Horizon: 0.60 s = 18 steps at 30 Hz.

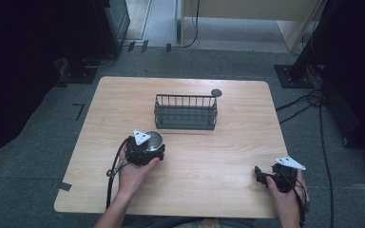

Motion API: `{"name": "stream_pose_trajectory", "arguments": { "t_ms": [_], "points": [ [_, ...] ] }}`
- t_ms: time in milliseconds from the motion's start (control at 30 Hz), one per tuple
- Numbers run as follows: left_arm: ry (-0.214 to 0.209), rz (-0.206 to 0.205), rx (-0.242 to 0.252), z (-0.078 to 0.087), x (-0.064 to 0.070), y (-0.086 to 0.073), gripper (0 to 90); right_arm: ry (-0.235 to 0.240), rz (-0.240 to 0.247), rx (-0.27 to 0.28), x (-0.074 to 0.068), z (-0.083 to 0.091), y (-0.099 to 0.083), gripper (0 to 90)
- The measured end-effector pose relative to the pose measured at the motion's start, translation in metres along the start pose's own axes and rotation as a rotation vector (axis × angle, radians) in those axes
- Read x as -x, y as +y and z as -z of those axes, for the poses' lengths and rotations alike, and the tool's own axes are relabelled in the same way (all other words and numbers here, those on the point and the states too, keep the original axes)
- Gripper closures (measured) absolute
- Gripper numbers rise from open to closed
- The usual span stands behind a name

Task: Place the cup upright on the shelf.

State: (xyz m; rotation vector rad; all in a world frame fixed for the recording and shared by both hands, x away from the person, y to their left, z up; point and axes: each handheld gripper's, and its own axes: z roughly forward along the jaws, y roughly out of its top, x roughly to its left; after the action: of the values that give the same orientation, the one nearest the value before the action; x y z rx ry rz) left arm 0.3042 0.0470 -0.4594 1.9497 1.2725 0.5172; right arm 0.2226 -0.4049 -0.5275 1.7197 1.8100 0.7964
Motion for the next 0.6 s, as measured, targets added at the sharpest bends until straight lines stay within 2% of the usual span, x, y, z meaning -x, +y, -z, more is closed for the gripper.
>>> {"name": "stream_pose_trajectory", "arguments": {
  "t_ms": [333, 600],
  "points": [
    [-0.02, -0.037, 0.017, -0.002, 0.004, 0.033, 18.8, 0.0, 0.0, 0.0, 0.0, 0.0, 0.0, 2.2],
    [-0.036, -0.05, 0.022, -0.007, 0.002, 0.056, 18.8, 0.0, 0.0, 0.0, 0.0, 0.0, 0.0, 2.2]
  ]
}}
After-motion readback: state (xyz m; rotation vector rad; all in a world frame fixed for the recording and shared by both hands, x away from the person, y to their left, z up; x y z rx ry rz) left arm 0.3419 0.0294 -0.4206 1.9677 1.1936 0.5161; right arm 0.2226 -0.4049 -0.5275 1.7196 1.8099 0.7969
